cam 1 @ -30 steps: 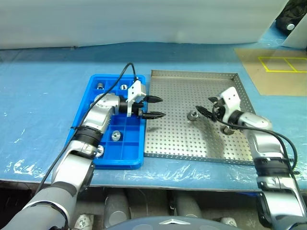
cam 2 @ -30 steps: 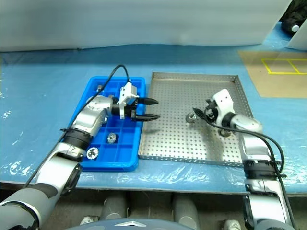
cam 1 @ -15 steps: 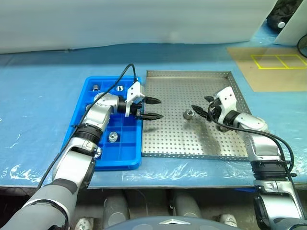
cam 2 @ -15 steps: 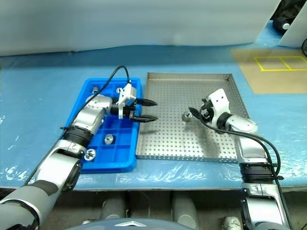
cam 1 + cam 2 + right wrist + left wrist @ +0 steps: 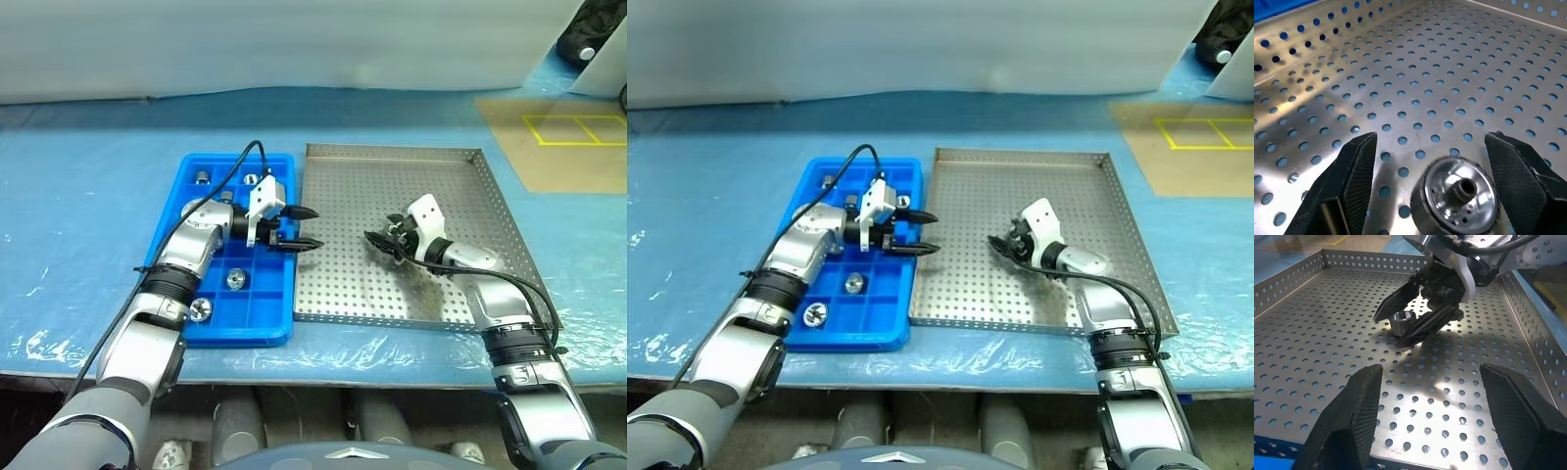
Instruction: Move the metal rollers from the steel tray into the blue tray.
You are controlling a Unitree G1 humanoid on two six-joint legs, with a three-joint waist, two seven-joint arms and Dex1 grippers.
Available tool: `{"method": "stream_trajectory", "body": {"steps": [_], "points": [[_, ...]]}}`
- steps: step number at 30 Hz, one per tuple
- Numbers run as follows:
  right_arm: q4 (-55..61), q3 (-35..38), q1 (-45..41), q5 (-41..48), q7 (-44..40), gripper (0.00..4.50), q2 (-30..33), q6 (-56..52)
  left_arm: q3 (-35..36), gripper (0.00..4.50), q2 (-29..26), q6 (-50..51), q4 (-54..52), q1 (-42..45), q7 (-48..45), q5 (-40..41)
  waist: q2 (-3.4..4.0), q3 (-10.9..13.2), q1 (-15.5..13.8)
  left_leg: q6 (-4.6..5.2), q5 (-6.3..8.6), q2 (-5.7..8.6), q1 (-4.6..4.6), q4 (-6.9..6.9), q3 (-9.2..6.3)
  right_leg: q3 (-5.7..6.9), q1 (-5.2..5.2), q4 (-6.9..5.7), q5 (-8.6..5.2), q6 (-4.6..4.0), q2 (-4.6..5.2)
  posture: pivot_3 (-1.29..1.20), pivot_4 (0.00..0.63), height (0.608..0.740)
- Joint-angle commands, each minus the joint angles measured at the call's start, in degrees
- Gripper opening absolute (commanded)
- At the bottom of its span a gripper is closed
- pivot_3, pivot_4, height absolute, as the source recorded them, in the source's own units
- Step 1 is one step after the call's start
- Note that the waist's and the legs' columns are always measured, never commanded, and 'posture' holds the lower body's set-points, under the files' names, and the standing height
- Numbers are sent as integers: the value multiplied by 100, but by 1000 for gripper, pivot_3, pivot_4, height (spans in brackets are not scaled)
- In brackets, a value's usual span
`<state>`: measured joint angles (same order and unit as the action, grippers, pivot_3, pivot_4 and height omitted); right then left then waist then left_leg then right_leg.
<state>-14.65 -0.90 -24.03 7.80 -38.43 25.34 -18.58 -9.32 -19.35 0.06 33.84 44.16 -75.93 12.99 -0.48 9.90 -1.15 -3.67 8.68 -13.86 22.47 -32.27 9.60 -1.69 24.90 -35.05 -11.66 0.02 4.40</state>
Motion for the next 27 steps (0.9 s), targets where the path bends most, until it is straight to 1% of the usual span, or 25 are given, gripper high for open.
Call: {"method": "stream_trajectory", "body": {"steps": [1, 2, 5, 9, 12, 16, 21, 27], "points": [[-120, 81, 58, -85, 45, 3596, 125, 260, 97, 3349, -40, 27, -260, 60, -51, 94, 0, 0, 3, 0, 0, 0, 0, 0, 1, 0, 0, 1, 0, 0, 0, -249, 150, 740], [-100, 65, 87, -71, 25, 3596, 120, 272, 98, 3349, -39, 38, -264, 65, -53, 96, 0, 0, 6, 0, 0, 0, -2, 0, 2, -1, 0, 1, 0, 0, 0, -250, 150, 740], [27, -24, 158, -81, 20, 3047, 69, 312, 99, 3349, -27, 3, -193, 109, -38, 68, 0, 0, 15, 0, 0, -1, -4, 2, 2, -1, -1, 1, 0, 0, -1, -253, 150, 740], [55, -40, 109, -125, 143, 1768, -6, 347, 103, 3349, -20, -8, -178, 131, -22, 58, 0, 0, 22, 0, 0, 0, -6, 2, 3, -2, -1, 1, 0, 0, 0, -251, 150, 740], [170, -54, 98, -40, 28, 1725, -20, 407, 122, 3349, -84, -67, -134, 156, -24, 22, 0, 0, 21, 0, 0, -1, -6, 2, 4, -2, -2, 1, 0, 0, 0, -242, 150, 740], [193, -192, -141, -221, 101, 1725, -27, 432, 248, 3349, -316, -55, -131, 181, -36, 54, 0, 0, 36, 0, 0, -1, -7, 5, 4, -2, 0, 2, 0, 0, -1, -225, 150, 740], [378, -418, -600, -121, -116, 1725, -268, 358, 411, 3349, -768, 445, -706, -146, -72, 236, 2, 1, 30, -4, -2, -4, -5, 13, 6, -3, 11, 0, 0, 0, -4, -178, 150, 740], [350, -846, -1229, -99, -491, 1725, -752, 384, 880, 3349, -1435, 1204, -1581, -786, 142, 552, 3, 2, 6, -9, -5, -9, 2, 21, 8, 1, 22, 2, 0, 0, -6, -100, 150, 740]]}}
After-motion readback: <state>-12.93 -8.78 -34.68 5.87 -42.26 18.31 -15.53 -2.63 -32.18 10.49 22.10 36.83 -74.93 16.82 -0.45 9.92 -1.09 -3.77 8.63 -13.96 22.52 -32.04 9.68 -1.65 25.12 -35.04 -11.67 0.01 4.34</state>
